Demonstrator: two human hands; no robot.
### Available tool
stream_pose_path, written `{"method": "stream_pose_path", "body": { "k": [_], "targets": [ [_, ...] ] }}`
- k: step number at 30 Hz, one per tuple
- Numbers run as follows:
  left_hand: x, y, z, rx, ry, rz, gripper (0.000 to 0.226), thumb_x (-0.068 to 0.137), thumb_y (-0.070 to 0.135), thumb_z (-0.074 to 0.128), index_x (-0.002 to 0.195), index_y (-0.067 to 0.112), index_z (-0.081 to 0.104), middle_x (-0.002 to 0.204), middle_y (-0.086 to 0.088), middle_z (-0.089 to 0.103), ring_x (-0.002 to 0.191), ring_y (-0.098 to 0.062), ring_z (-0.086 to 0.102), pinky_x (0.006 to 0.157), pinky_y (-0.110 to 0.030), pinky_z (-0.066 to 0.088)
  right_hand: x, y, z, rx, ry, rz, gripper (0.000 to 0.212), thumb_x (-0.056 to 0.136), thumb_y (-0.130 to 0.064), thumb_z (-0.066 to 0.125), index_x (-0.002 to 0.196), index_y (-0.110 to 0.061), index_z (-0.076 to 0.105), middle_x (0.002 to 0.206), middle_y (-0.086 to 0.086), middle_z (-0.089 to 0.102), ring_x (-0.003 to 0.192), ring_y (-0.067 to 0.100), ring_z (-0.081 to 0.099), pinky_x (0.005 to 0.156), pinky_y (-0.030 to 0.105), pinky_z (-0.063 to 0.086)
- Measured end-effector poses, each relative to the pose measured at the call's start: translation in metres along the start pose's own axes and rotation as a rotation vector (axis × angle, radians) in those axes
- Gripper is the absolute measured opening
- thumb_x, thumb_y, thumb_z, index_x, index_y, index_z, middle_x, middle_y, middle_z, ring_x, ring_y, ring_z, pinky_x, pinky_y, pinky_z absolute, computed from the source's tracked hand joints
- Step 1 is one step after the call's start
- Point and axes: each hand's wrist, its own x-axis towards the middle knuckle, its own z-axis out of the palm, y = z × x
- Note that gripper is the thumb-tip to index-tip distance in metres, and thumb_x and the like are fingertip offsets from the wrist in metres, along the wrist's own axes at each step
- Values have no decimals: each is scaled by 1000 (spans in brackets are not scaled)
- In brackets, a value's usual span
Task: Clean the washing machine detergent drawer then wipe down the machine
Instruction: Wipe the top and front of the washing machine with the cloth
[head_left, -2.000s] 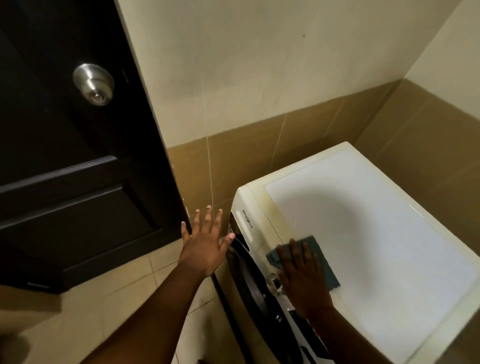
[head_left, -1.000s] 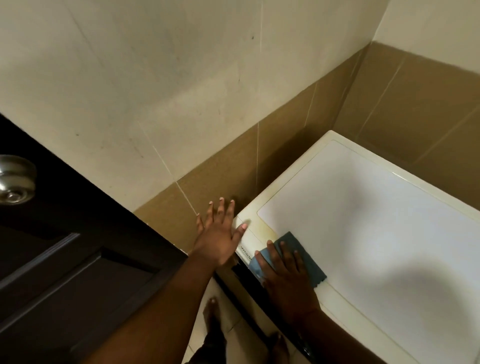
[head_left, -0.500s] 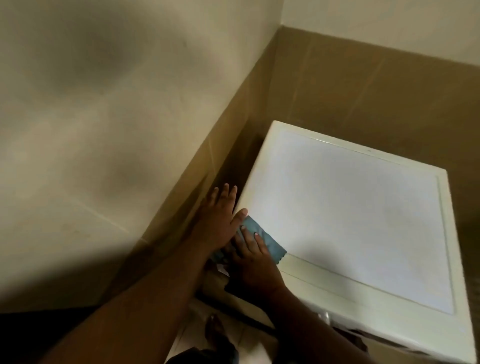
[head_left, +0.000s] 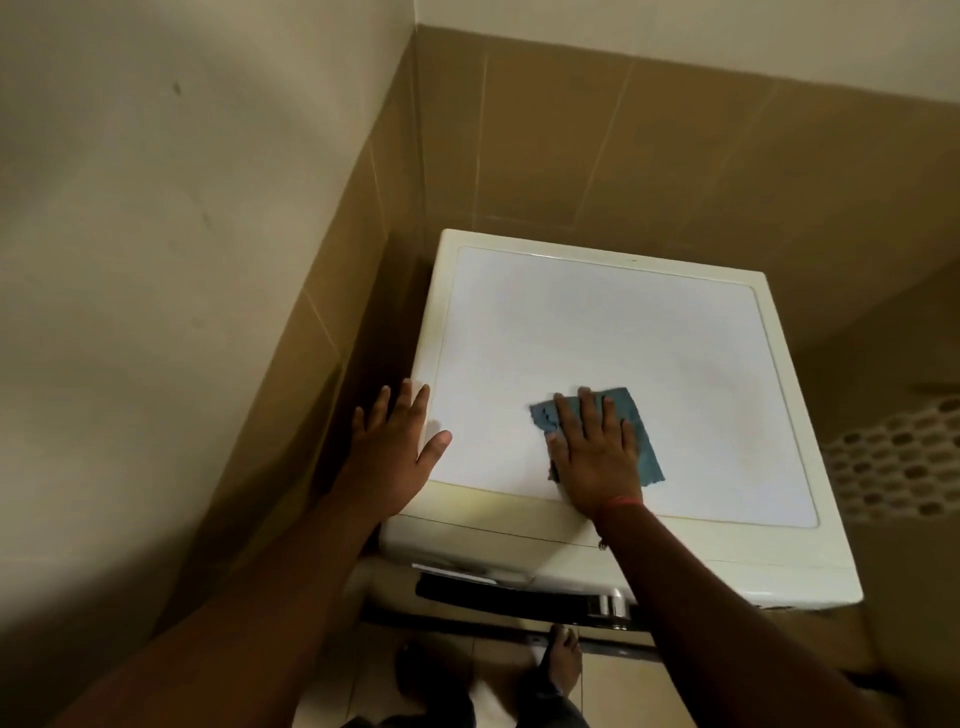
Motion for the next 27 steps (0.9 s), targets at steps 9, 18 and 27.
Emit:
{"method": "stream_pose_path", "body": {
  "k": [9, 18, 27],
  "targets": [
    [11, 24, 8, 35, 16, -34, 93, 80, 76, -9, 156, 27, 8, 164, -3, 5, 151, -30, 3, 120, -57, 8, -52, 38, 5, 6, 27, -7, 58, 101, -49, 22, 155, -30, 16, 163, 4, 16, 149, 30, 17, 118, 52, 20],
    [13, 76, 26, 53, -9, -82, 100, 72, 81, -24, 156, 30, -4, 164, 0, -8, 151, -26, -8, 120, -55, 0, 9, 85, -5, 4, 69, -42, 59, 100, -48, 24, 154, -26, 23, 161, 10, 21, 146, 37, 22, 115, 57, 22],
    [8, 123, 30, 48, 27, -160, 86, 78, 76, -14, 153, 33, -14, 159, 8, -21, 149, -19, -17, 121, -50, -6, 39, 133, -16, 55, 78, -111, 55, 101, -47, 18, 153, -31, 23, 161, 5, 23, 147, 31, 21, 117, 52, 19]
  ]
}}
